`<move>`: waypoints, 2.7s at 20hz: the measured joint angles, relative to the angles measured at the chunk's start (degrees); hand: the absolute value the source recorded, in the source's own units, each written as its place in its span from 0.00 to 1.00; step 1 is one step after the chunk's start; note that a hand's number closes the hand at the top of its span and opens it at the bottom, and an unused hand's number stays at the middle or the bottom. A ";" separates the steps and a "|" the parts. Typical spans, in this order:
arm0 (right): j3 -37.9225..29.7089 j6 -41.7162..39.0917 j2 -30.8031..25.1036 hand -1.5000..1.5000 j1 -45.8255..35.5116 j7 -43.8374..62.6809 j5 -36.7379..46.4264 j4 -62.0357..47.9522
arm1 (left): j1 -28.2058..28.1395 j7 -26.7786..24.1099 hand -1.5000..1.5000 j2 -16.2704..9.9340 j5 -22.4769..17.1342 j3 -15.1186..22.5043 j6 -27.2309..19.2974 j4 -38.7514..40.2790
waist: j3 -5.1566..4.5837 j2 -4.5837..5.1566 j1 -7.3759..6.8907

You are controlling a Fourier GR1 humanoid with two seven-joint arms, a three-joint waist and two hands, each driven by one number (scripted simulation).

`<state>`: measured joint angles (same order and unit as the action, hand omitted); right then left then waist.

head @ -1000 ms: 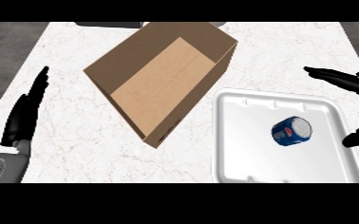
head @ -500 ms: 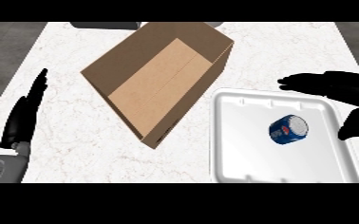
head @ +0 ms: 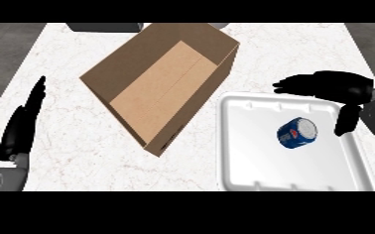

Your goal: Pick the can from the tray and place it in the cardboard box

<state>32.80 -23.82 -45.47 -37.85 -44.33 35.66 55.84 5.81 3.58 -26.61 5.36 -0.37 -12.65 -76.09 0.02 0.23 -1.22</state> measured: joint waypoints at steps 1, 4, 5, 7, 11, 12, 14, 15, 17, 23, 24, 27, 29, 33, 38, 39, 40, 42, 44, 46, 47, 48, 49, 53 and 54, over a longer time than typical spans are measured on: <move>0.15 0.74 0.39 0.00 0.40 -0.52 0.57 -0.42 | 0.37 0.23 0.50 -0.27 -0.11 -0.48 0.47 0.28 | -0.01 -0.03 0.17; 0.41 0.18 1.36 0.00 0.28 -0.05 1.56 -0.25 | 0.19 0.49 0.50 0.42 0.61 -0.76 0.18 0.02 | -0.02 -0.12 0.49; 0.38 0.33 1.58 0.00 0.08 -0.48 1.83 -0.65 | -0.11 -0.07 0.50 0.55 0.58 -1.01 0.44 0.41 | -0.01 -0.11 0.52; 0.34 -0.07 1.87 0.00 -0.23 -0.68 1.76 -0.53 | 0.01 -0.23 0.50 0.65 0.85 -1.31 0.66 0.77 | -0.02 -0.13 0.64; 0.52 0.15 1.84 0.00 1.51 -1.28 0.93 1.28 | 0.12 1.80 0.50 -0.28 0.81 -2.33 1.60 -0.70 | -0.02 -0.24 0.86; 0.90 -0.16 2.17 0.00 1.76 -1.01 0.67 2.11 | -0.04 1.35 0.50 -0.28 0.71 -2.55 1.87 -0.45 | -0.02 -0.26 0.91; 0.86 -0.09 0.80 0.00 2.46 -2.20 -0.21 3.36 | -0.34 0.54 0.50 -0.18 0.62 -2.98 2.20 0.03 | -0.02 -0.26 1.02; 0.95 -0.37 0.81 0.00 2.94 -1.65 -0.72 4.83 | -0.46 0.44 0.50 -0.10 0.63 -3.10 2.31 -0.08 | -0.04 -0.30 1.12; 0.95 -0.63 0.06 0.00 3.84 -1.50 -1.55 6.98 | -1.09 0.71 0.50 -0.02 0.68 -3.37 2.44 -0.88 | -0.04 -0.33 1.12; 1.65 -1.45 -2.42 0.00 5.70 0.54 -0.96 11.85 | -0.37 0.66 0.50 0.61 1.78 -3.90 2.53 -0.46 | -0.04 -0.30 1.23; 1.85 -1.55 -1.96 0.00 5.75 1.45 -0.27 11.75 | -0.92 0.92 0.50 0.70 1.80 -3.89 2.76 -1.45 | -0.05 -0.31 1.10; 1.89 -2.88 -1.40 0.00 6.16 3.86 0.95 12.78 | 0.22 -0.01 0.50 1.35 2.41 -4.28 2.84 0.50 | -0.05 -0.26 1.18; 2.21 -3.15 -0.05 0.00 6.88 5.48 2.13 12.94 | 0.22 0.25 0.50 1.05 2.23 -4.92 3.55 0.21 | -0.05 -0.26 1.09; 0.94 -2.22 3.01 1.00 7.76 6.06 4.82 10.88 | 0.97 -0.12 0.50 2.07 3.12 -5.37 3.62 1.04 | -0.03 -0.21 1.02; -2.14 3.68 6.67 1.00 8.89 4.16 7.02 9.54 | 1.10 -0.05 0.50 2.14 3.35 -6.13 4.59 1.24 | -0.03 -0.22 1.01; -2.96 5.02 7.11 1.00 8.98 3.29 7.67 8.54 | 0.89 -0.09 0.50 2.19 3.43 -6.26 4.75 1.01 | -0.02 -0.21 0.96; -3.56 6.44 7.90 1.00 9.08 2.75 8.45 7.61 | 0.48 -0.29 0.50 2.56 3.64 -6.23 4.67 0.80 | -0.02 -0.20 0.93; -4.87 8.25 10.09 1.00 8.73 4.00 9.40 6.59 | 0.84 0.63 0.50 2.70 3.81 -6.34 4.78 0.30 | -0.02 -0.21 0.93; -7.07 9.58 12.13 1.00 9.30 9.26 9.23 6.16 | 0.40 0.50 0.50 2.79 4.08 -6.33 4.68 0.24 | -0.11 -0.35 1.12; -9.85 11.46 14.53 1.00 10.17 16.15 8.74 5.47 | -0.21 0.33 0.50 2.76 4.10 -6.39 4.71 -0.20 | -0.27 -0.63 1.31; -11.44 12.60 15.70 1.00 10.55 19.85 8.45 5.01 | -0.31 0.33 0.50 2.64 3.98 -6.60 4.73 -0.35 | -0.34 -0.75 1.42; -12.68 13.88 16.94 1.00 10.78 23.55 8.53 4.82 | -0.27 0.60 0.50 2.73 4.09 -6.57 4.58 -0.47 | -0.39 -0.83 1.53; -13.96 14.97 17.63 1.00 10.80 26.68 8.59 4.95 | -0.27 0.47 0.50 2.60 4.17 -6.69 4.57 -0.31 | -0.36 -0.80 1.64; -16.84 20.58 19.81 1.00 11.75 37.78 11.11 8.55 | -1.38 -0.30 0.50 3.17 4.31 -6.65 4.46 -0.42 | -0.19 -0.70 1.87; -17.18 21.48 20.27 1.00 11.90 40.16 11.94 9.94 | -1.55 -0.49 0.50 3.15 4.42 -6.74 4.46 -0.38 | -0.17 -0.66 1.84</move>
<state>15.62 -2.33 -25.20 -25.95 -4.16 47.60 65.78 4.26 3.09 -23.46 9.78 -7.11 -8.19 -76.46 -0.16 -0.43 0.62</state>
